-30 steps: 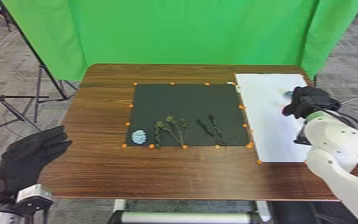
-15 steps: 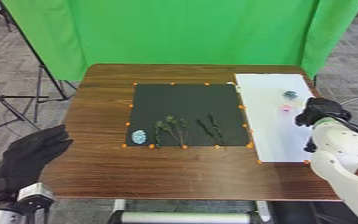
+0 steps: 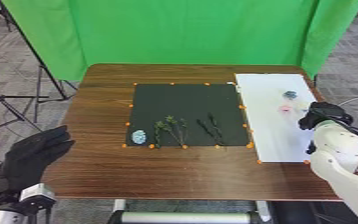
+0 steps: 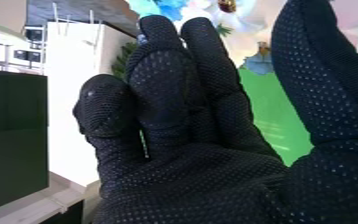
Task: Arrange flowers
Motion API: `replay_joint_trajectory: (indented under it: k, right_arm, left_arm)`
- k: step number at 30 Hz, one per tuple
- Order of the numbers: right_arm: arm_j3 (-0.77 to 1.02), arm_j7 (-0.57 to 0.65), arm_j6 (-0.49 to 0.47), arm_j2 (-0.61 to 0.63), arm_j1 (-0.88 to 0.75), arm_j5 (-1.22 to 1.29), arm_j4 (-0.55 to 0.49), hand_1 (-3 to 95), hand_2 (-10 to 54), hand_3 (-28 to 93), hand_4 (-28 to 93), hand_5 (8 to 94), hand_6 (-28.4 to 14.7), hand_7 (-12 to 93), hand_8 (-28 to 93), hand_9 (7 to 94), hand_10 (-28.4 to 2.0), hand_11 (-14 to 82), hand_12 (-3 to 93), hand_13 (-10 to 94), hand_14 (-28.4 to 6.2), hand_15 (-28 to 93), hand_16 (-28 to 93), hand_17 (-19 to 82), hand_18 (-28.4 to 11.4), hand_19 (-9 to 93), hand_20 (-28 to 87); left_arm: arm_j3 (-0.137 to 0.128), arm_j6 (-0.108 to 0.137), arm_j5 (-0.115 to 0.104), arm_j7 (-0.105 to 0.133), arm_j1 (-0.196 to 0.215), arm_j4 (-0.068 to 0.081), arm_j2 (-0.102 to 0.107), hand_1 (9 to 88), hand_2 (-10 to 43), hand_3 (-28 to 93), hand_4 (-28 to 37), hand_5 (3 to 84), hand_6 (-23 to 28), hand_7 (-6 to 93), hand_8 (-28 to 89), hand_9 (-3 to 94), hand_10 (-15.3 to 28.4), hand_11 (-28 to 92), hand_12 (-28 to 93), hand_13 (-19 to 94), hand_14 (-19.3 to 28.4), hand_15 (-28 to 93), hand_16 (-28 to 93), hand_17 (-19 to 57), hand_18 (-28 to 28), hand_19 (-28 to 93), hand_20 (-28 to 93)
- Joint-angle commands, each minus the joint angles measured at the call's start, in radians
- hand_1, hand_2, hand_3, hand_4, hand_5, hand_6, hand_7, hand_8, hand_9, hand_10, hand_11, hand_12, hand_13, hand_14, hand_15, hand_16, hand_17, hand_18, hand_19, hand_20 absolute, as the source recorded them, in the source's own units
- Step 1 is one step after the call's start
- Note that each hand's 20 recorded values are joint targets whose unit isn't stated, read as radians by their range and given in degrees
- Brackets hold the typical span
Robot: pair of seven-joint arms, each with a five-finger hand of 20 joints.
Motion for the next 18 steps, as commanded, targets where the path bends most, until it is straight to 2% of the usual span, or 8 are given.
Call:
replay_joint_trajectory:
  k: [1,6,7,11,13,14,16,18]
  right_arm:
    - [-0.028,0.012,0.015,-0.011,0.024,-0.011,0.017,37.0,-8.8,80,-26,57.2,-8.3,18,-10,59.6,-19.6,18.4,16.3,71,-10.2,76,18,53,-16.3,93,33]
    - [-0.042,0.017,0.037,-0.014,0.031,-0.003,0.03,37.3,-8.6,80,-27,57.5,-8.1,19,-10,60.1,-19.2,18.7,16.3,71,-10.0,76,18,53,-16.3,93,33]
    - [-0.046,0.021,0.044,-0.016,0.036,0.0,0.033,37.6,-8.5,80,-27,57.8,-7.9,19,-10,60.7,-19.0,19.0,16.4,71,-10.0,76,18,53,-16.3,93,33]
    - [-0.055,0.024,0.062,-0.011,0.033,-0.015,0.039,39.4,-8.5,81,-27,59.1,-7.3,20,-10,63.3,-17.7,20.3,16.6,72,-9.5,76,18,54,-16.3,93,32]
    - [-0.072,0.028,0.088,-0.004,0.038,-0.027,0.047,41.9,-8.7,80,-27,60.8,-6.8,21,-11,65.8,-16.6,21.8,16.7,73,-8.7,75,18,54,-16.2,93,32]
    - [-0.08,0.031,0.098,-0.001,0.04,-0.034,0.05,43.0,-8.7,80,-28,61.9,-6.2,22,-11,67.5,-15.8,22.7,16.8,74,-8.6,75,18,55,-16.3,93,33]
    - [-0.096,0.029,0.13,0.003,0.045,-0.056,0.061,46.0,-9.0,78,-28,64.4,-5.5,23,-3,71.4,-14.1,23.6,18.3,75,-8.1,75,19,56,-16.0,93,33]
    - [-0.106,0.029,0.146,0.005,0.05,-0.069,0.066,50.9,-9.0,73,-28,67.1,-4.7,26,2,77.0,-11.5,19.1,24.6,78,-6.9,73,20,57,-15.7,93,33]
  left_arm:
    - [0.003,-0.002,-0.001,-0.005,-0.004,0.003,-0.003,27.8,4.7,83,-14.9,48.2,13.8,17.9,-10,39.1,22.2,33,10,27,28.4,63,-14,-9.8,23.6,59,10]
    - [0.001,-0.004,-0.002,-0.002,-0.004,0.005,-0.002,27.9,4.8,82,-14.9,48.2,13.8,17.9,-10,39.1,22.2,33,9,27,28.4,63,-14,-9.7,23.6,59,10]
    - [0.001,0.002,-0.01,0.01,0.003,0.003,0.004,27.8,4.8,83,-14.9,48.2,13.8,17.9,-10,39.1,22.2,33,9,27,28.4,63,-14,-9.8,23.6,59,10]
    - [-0.003,-0.005,-0.004,0.0,-0.003,0.005,0.001,27.7,4.7,83,-14.9,48.2,13.8,17.9,-10,39.1,22.1,33,9,27,28.4,63,-14,-9.8,23.6,59,10]
    - [-0.002,-0.002,-0.007,0.008,0.0,0.004,0.006,27.7,4.7,83,-15.0,48.2,13.8,18.0,-10,39.1,22.2,33,9,27,28.4,63,-14,-9.8,23.6,59,10]
    - [-0.001,-0.004,-0.003,-0.001,-0.007,0.004,0.003,27.7,4.7,83,-15.0,48.2,13.8,18.0,-10,39.1,22.2,33,9,27,28.4,63,-15,-9.8,23.6,59,10]
    - [-0.004,-0.011,0.001,-0.004,-0.005,0.005,0.001,27.7,4.6,83,-15.0,48.2,13.8,18.0,-10,39.1,22.2,33,9,27,28.4,63,-15,-9.8,23.6,59,10]
    - [-0.005,-0.011,0.0,-0.001,-0.004,0.005,0.003,27.8,4.6,83,-15.0,48.2,13.8,17.8,-10,39.2,22.2,33,9,27,28.4,63,-14,-9.7,23.5,59,10]
